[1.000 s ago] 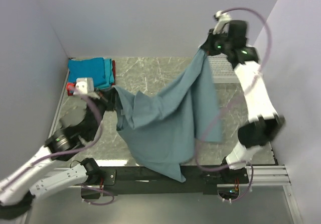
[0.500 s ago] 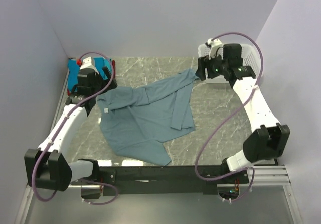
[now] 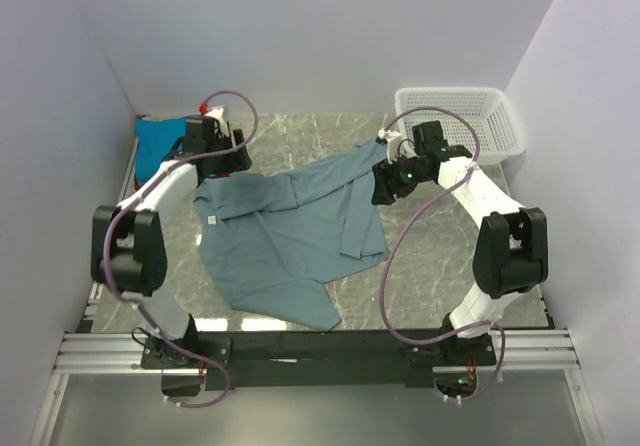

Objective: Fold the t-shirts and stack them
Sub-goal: Flatten the tshirt out

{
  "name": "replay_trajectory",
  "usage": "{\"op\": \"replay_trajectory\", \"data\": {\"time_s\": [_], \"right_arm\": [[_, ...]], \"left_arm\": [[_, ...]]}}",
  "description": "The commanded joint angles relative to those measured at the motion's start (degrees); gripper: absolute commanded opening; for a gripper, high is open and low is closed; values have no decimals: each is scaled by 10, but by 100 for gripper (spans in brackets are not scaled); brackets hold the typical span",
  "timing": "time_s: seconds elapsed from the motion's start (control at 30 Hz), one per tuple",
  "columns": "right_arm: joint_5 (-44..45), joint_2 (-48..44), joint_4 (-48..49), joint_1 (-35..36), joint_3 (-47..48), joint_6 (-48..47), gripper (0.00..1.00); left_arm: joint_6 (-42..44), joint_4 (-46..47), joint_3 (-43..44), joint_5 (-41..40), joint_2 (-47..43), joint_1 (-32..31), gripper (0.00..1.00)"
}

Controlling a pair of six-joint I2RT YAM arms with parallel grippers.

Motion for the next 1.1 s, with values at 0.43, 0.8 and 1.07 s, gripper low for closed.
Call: {"op": "replay_trajectory", "data": {"time_s": [0.43, 0.8, 1.07], "right_arm": [[-31, 27, -12, -2, 3, -21, 66], [-30, 31, -12, -3, 3, -23, 66], [-33, 30, -17, -7, 6, -23, 66]], "left_arm": [[57, -83, 133, 87, 175, 63, 60], [61, -73, 122, 159, 193, 66, 46], [61, -92, 144, 133, 217, 65, 41]]}}
